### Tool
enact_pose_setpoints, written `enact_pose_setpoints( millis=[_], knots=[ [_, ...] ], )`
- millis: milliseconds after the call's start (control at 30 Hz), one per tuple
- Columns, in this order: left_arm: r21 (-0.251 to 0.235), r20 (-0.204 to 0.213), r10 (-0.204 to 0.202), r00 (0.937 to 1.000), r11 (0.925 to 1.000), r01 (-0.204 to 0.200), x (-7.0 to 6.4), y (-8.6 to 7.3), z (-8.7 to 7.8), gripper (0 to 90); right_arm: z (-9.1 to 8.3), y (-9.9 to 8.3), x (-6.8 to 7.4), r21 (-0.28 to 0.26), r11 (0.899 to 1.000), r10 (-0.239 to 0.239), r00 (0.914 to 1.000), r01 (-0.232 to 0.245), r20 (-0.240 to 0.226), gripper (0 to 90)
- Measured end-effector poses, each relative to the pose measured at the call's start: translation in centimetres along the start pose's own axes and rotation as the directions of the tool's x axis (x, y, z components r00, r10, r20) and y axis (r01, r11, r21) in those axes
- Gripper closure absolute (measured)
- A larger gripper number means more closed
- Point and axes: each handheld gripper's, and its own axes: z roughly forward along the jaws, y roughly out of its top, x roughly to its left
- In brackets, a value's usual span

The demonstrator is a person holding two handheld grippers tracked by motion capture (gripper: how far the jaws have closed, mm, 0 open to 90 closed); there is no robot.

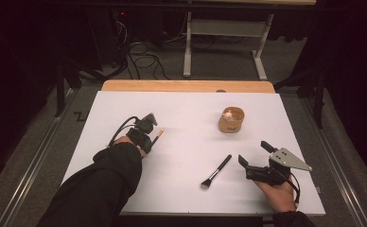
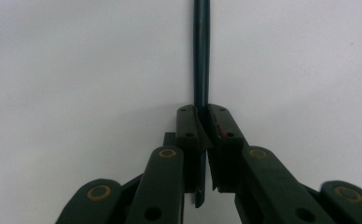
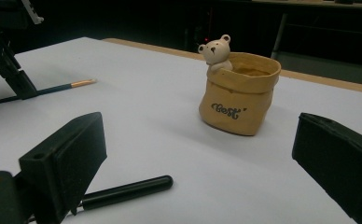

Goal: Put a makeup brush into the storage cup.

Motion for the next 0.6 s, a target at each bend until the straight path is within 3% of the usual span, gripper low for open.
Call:
enact_pose_setpoints(
  millis=[600],
  knots=[
    [-0.014, -0.006, 0.043, 0.9991, 0.9990, -0.043, -0.06, -0.17, -0.03, 84.5, 0.01, -0.02, -0.05, 0.000, 1.000, -0.001, 1.0000, 0.001, 0.001, 3.8]
  ],
)
